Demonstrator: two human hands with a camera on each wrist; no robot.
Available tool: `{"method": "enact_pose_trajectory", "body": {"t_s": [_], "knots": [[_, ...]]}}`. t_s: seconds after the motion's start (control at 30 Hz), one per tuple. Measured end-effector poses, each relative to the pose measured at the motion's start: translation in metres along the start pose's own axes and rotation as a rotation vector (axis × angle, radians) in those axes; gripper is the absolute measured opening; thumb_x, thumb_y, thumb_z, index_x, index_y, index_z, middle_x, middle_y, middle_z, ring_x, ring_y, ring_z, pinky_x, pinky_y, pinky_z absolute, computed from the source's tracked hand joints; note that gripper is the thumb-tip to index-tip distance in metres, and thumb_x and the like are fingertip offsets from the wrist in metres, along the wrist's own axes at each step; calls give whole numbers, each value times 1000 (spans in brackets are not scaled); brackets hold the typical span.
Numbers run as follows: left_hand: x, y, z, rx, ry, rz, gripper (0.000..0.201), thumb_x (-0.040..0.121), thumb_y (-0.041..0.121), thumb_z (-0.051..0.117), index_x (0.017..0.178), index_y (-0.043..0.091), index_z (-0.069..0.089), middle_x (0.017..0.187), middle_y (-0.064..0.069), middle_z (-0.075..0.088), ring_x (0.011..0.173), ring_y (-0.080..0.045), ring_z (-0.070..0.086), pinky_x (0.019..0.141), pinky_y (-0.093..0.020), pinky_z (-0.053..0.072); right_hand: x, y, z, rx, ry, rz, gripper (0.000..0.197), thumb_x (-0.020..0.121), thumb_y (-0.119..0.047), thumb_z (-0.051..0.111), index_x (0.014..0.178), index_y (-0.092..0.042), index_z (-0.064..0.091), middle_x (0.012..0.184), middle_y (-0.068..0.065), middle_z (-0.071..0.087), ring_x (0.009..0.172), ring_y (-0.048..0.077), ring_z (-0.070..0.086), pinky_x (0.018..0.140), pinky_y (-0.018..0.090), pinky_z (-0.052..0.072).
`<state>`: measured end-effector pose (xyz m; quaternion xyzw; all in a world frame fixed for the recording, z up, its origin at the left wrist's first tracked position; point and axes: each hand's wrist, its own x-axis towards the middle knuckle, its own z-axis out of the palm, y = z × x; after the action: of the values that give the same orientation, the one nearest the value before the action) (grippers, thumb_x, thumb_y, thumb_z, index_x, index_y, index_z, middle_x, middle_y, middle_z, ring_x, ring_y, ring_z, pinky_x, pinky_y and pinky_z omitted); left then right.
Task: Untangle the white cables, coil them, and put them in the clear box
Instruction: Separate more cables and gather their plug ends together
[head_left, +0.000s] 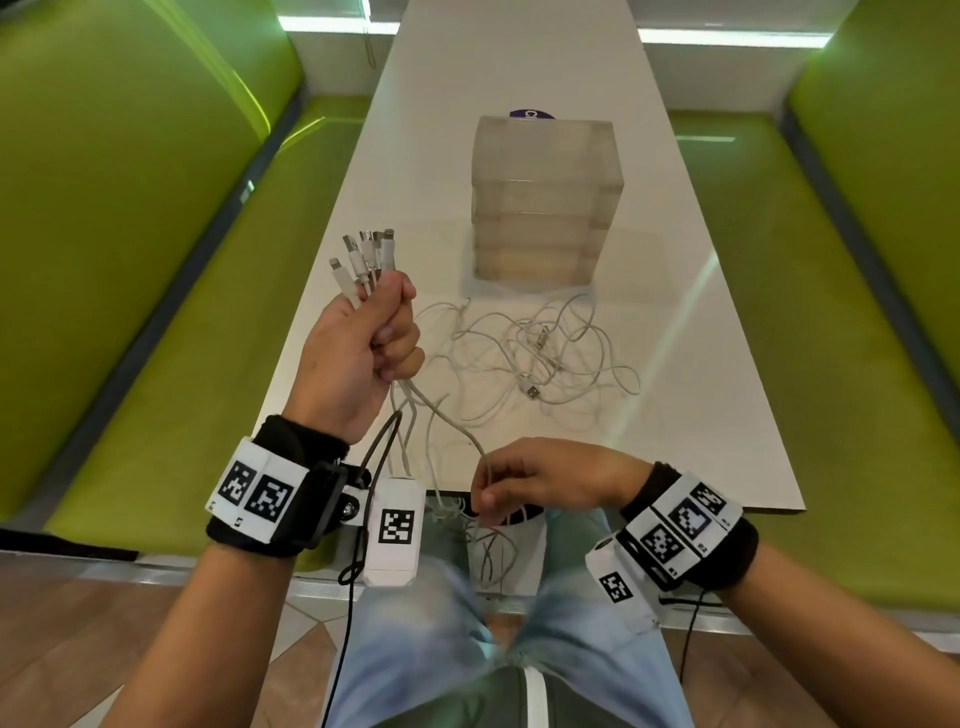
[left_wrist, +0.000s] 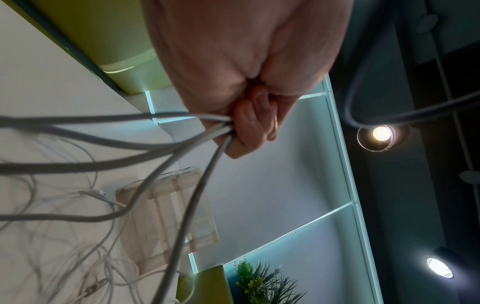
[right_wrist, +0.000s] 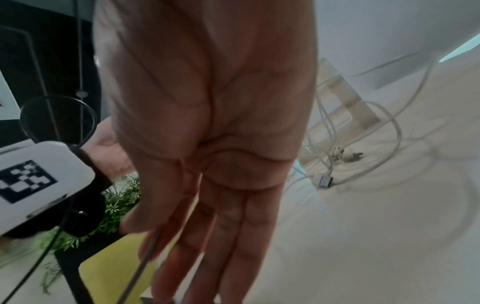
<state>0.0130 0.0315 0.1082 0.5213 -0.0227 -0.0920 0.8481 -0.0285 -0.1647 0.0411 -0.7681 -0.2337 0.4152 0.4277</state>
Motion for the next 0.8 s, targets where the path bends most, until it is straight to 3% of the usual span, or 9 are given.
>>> {"method": "enact_pose_trajectory", "body": {"t_s": [0.13, 0.17, 0.23, 0.3, 0.43, 0.6, 0.7, 0.8], "knots": [[3, -5, -3, 12, 8, -31, 15, 95, 21, 46, 83, 13, 51, 52, 9, 31, 41, -3, 24, 40, -18, 23, 4, 14, -22, -167, 211, 114, 28, 90, -11, 59, 118, -16, 57, 106, 0, 62, 87, 23, 65, 77, 31, 55], [3, -6, -3, -10, 5, -48, 8, 90, 18, 47, 87, 12, 51, 54, 8, 32, 42, -5, 26, 41, -19, 25, 6, 17, -29, -190, 314, 152, 30, 91, -7, 56, 120, -13, 55, 107, 1, 60, 85, 22, 63, 74, 30, 55], [5, -8, -3, -34, 3, -72, 14, 80, 12, 46, 93, 10, 52, 58, 6, 37, 46, -7, 29, 45, -20, 29, 14, 23, -42, -312, 529, 217, 29, 92, -5, 52, 121, -9, 53, 110, 8, 60, 88, 22, 58, 74, 31, 48], [7, -11, -3, 6, 9, -72, 17, 81, 6, 44, 95, 9, 52, 61, 3, 45, 50, -9, 33, 48, -21, 32, 23, 28, -48, -411, 662, 276, 26, 91, -13, 56, 117, -7, 54, 110, 11, 59, 96, 26, 57, 78, 33, 44], [7, -19, -4, 124, -40, -26, 24, 97, -2, 32, 96, 12, 52, 72, 2, 63, 55, -6, 42, 53, -18, 37, 38, 38, -47, -544, 663, 382, 25, 88, -20, 60, 108, -5, 52, 109, 14, 58, 96, 32, 56, 77, 38, 43], [5, -21, -10, 186, -49, 34, 16, 99, 6, 38, 94, 13, 51, 80, 0, 72, 61, -6, 51, 60, -18, 42, 22, 26, -63, -560, 709, 323, 17, 91, -18, 49, 99, -5, 59, 95, 14, 64, 85, 30, 58, 66, 32, 38], [10, -22, -11, 172, -3, 68, 19, 100, 4, 37, 93, 10, 53, 81, -2, 73, 66, -9, 59, 63, -19, 47, 2, 9, -81, -410, 684, 220, 14, 91, -19, 57, 96, -9, 66, 87, 3, 64, 76, 16, 55, 67, 27, 39], [14, -28, -6, 210, 39, 72, 20, 100, 4, 37, 92, 9, 55, 79, -2, 73, 70, -11, 64, 64, -21, 51, -16, -11, -91, -51, 637, 118, 8, 88, -6, 61, 94, -6, 66, 77, 4, 66, 67, 14, 58, 63, 24, 48]]}}
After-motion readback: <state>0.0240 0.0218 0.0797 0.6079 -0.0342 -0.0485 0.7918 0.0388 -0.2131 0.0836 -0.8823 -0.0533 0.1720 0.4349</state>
